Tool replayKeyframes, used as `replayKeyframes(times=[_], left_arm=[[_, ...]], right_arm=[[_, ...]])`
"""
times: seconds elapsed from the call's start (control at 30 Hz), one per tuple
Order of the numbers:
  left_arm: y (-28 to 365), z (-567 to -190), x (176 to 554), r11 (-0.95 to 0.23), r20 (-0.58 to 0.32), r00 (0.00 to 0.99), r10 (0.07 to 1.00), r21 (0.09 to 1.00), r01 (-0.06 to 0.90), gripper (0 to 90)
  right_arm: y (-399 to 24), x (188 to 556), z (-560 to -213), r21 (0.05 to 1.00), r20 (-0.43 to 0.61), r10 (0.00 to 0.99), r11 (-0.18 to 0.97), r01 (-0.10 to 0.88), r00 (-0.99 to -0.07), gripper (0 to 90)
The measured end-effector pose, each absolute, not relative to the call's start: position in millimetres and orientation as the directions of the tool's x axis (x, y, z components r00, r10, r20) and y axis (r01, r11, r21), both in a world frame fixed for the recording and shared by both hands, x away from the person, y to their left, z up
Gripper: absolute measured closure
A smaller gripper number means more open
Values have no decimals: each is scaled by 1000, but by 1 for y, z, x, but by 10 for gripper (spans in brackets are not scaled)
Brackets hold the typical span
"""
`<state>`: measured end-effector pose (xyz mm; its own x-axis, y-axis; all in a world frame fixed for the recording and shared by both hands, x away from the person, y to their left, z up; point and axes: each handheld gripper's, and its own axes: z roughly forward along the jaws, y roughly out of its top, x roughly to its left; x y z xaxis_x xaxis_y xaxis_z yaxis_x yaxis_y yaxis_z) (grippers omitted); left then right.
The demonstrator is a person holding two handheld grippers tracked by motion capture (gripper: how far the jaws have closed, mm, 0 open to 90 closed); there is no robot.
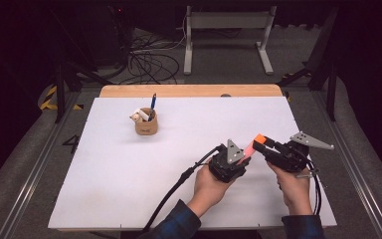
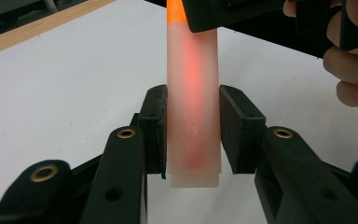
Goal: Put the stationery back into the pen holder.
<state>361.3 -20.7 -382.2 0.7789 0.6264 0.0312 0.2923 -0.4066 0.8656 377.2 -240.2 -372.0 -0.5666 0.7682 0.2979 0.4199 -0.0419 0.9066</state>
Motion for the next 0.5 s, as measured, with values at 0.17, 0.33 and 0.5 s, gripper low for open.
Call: replayKeyframes(times=[0.17, 0.33, 0.5], left_arm=[[-21, -382, 361, -402, 37, 780, 625, 871, 281, 650], [-20, -379, 362, -383, 30, 774, 633, 881, 279, 650], [-23, -382, 360, -403, 36, 784, 619, 872, 278, 650]], right_arm=[[-242, 378, -372, 899, 319, 762, -55, 434, -564, 536], [-242, 379, -373, 887, 353, 738, -67, 457, -576, 493], [-237, 379, -374, 889, 343, 744, -61, 454, -573, 527]])
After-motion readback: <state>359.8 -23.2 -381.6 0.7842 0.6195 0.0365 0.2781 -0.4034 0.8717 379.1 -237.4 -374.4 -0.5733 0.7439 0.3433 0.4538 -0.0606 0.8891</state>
